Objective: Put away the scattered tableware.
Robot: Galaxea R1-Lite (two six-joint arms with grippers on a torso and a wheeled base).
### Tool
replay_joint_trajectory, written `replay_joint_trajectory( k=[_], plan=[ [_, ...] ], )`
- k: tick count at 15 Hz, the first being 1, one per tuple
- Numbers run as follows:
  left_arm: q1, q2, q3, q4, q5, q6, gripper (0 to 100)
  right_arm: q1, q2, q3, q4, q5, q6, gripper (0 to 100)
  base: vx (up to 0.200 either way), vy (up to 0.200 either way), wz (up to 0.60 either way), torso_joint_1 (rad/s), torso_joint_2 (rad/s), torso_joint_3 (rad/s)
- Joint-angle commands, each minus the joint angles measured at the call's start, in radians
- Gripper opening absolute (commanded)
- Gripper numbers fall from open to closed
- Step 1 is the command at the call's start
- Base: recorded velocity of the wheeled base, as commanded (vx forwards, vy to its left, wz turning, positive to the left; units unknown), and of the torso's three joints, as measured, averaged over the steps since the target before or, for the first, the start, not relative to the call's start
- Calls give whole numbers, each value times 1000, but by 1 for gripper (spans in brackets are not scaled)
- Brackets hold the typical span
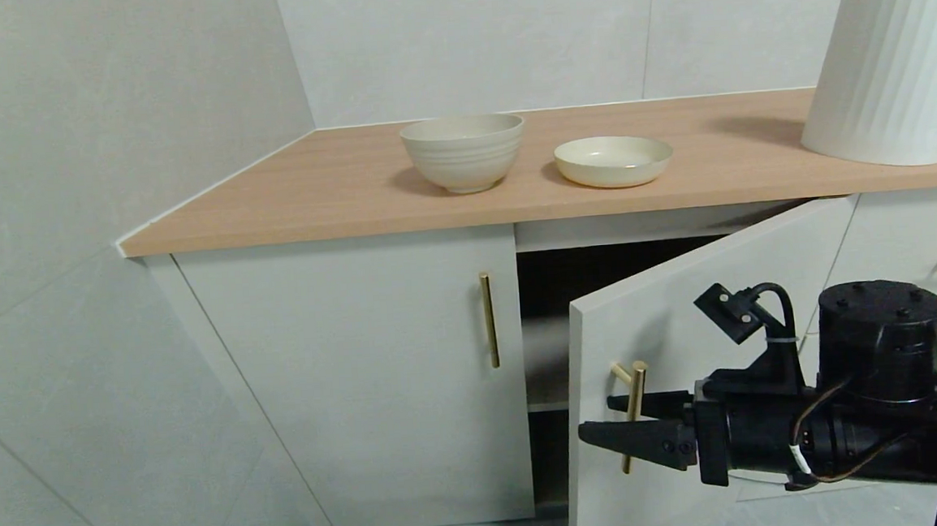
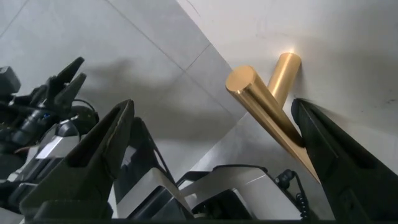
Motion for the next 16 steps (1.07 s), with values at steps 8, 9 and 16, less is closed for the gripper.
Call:
replay_joint_trajectory(
  k=[8, 9, 16],
  plan=[
    [-17, 712, -663, 172, -329, 91, 100, 21, -30, 20, -6, 5, 0, 100, 0, 0, 0, 0, 0, 0],
    [-26, 816, -715, 158, -345, 85, 100, 21, -30, 18, -6, 5, 0, 100, 0, 0, 0, 0, 0, 0],
    [-235, 1361, -760, -163, -341, -119, 100, 21, -26, 20, -6, 5, 2, 100, 0, 0, 0, 0, 0, 0]
  ],
)
